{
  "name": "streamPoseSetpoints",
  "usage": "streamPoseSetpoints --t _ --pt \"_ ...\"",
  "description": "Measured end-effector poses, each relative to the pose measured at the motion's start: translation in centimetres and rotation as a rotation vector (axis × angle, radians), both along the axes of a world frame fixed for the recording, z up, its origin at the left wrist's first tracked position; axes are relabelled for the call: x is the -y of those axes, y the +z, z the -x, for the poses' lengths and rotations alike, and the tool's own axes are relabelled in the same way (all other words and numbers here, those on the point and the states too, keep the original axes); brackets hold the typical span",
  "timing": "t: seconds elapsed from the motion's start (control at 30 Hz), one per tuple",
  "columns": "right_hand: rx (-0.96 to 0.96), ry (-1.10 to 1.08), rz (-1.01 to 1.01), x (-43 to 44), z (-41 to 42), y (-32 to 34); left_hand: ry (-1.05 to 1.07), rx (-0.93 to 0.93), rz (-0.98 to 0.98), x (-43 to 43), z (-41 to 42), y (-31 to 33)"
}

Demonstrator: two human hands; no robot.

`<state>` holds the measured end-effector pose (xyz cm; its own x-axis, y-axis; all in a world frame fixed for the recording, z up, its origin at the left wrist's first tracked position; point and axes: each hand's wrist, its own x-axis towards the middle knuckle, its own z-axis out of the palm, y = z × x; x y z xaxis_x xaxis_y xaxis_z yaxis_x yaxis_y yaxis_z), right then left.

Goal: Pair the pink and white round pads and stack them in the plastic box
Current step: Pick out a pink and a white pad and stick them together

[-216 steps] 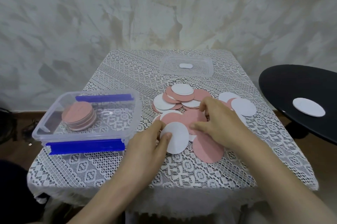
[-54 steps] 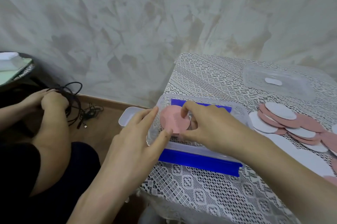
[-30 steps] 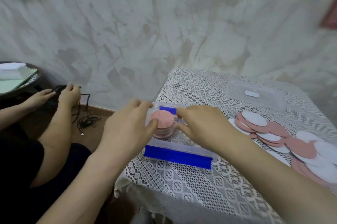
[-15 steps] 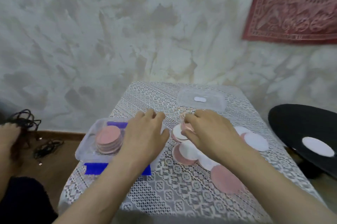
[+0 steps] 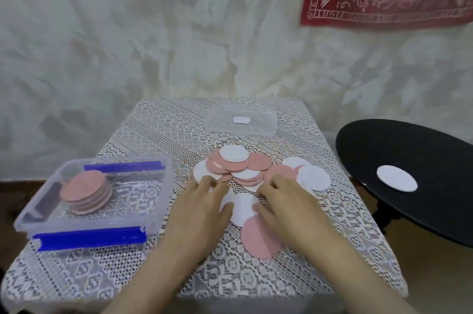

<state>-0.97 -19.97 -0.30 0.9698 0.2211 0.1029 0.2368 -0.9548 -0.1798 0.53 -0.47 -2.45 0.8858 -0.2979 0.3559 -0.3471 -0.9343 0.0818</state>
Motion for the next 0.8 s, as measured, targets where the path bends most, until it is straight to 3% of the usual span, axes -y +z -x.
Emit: streamPoseSetpoints --t 0.37,0.53,0.8 --pt "-0.01 0.001 -0.127 0.9 -0.1 0.0 -0.003 0.054 0.082 -0.3 1.2 -1.3" --pt "-0.001 -0.001 -0.177 -0.6 -0.6 0.0 -0.093 -0.025 0.163 -1.0 1.4 -1.4" --pt "-0.057 0.063 -0.221 -4.0 -3.1 -0.1 0.092 -0.076 0.243 -1.5 2.6 -1.7"
